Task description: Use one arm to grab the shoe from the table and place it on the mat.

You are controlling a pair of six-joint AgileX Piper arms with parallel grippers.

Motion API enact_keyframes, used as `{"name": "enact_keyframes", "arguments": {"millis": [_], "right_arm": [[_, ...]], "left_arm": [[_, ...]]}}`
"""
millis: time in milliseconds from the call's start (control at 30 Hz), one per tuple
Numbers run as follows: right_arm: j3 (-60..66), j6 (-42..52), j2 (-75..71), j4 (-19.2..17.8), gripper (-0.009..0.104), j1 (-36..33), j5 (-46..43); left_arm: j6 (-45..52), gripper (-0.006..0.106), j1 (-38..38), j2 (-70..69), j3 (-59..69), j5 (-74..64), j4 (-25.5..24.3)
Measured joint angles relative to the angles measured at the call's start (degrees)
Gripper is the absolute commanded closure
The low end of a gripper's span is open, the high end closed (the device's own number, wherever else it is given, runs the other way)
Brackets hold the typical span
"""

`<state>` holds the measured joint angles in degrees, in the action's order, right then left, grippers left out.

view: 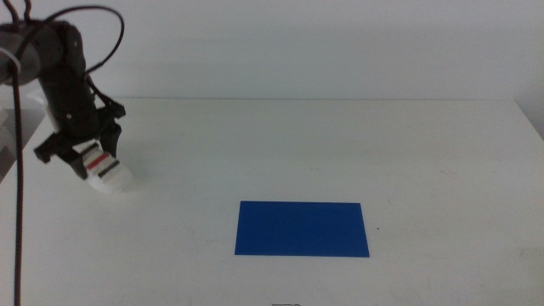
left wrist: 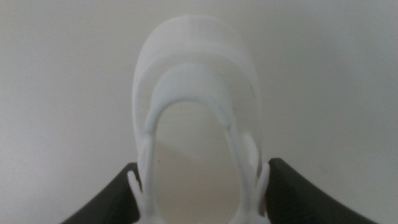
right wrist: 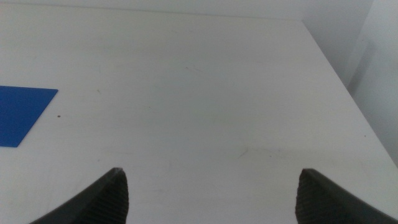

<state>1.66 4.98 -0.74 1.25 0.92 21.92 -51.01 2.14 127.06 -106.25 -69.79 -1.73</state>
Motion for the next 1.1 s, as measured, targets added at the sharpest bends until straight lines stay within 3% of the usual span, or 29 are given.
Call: {"name": "enact_keyframes", "arguments": {"millis": [333,567,1100], "right_arm": [[0.00,0.00,0.00,0.00,0.001,0.00,0.00],[0.00,0.00,0.00,0.00,0.001,0.00,0.00],[0.00,0.00,0.00,0.00,0.001,0.00,0.00]], "left_arm": [[-1.99,0.099,-6.54,-10.43,5.65,-0.06,-0.06],[-10.60,0.099,-14.65,-15.86,10.95,-0.66,0.06],[-21.34,0.099,-35.70,-7.64,2.75,-0.44,3.59]]}}
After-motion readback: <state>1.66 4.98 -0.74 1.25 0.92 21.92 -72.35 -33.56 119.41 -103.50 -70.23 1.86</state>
